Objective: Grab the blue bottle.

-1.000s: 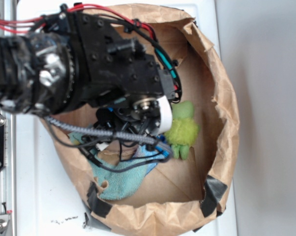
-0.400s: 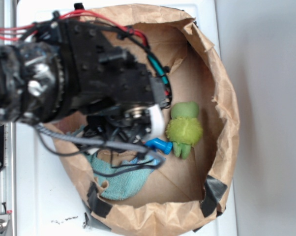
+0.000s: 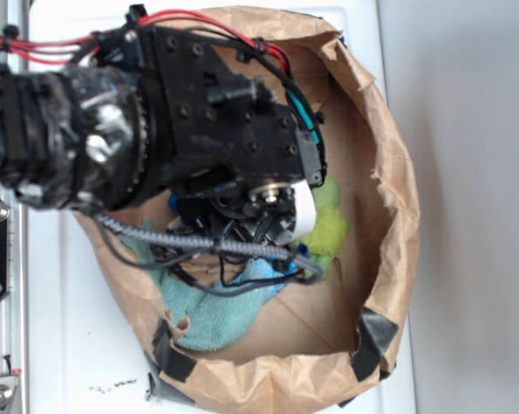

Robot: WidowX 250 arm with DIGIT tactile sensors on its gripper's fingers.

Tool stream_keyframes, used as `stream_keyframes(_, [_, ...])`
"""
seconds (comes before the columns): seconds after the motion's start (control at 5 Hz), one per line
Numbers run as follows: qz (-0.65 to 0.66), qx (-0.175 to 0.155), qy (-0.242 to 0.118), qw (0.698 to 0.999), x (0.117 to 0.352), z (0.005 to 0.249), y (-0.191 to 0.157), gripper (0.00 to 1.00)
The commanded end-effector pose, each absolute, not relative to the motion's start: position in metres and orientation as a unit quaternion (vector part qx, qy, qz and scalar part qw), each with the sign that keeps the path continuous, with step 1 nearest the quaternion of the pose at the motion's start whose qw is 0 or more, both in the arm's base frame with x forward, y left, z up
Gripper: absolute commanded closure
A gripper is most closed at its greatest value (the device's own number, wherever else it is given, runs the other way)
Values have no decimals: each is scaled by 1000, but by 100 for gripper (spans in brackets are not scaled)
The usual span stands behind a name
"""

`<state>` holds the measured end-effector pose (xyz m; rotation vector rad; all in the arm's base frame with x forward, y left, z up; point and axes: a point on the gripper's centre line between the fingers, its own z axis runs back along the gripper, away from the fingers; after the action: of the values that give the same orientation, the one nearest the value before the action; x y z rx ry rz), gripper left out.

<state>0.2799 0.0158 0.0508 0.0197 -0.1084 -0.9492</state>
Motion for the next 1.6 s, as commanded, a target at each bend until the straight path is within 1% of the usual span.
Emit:
stream_keyframes(0.0, [-461, 28, -72, 884, 283, 64, 7, 2])
stream_keyframes(0.2, [-459, 30, -66, 885, 285, 62, 6, 0])
stream_keyframes(1.0, [-459, 30, -66, 885, 285, 62, 6, 0])
stream_keyframes(1.2, [-469, 57, -70, 878, 289, 42, 0, 0])
stream_keyframes(1.4, [-482, 66, -73, 871, 287, 27, -5, 0])
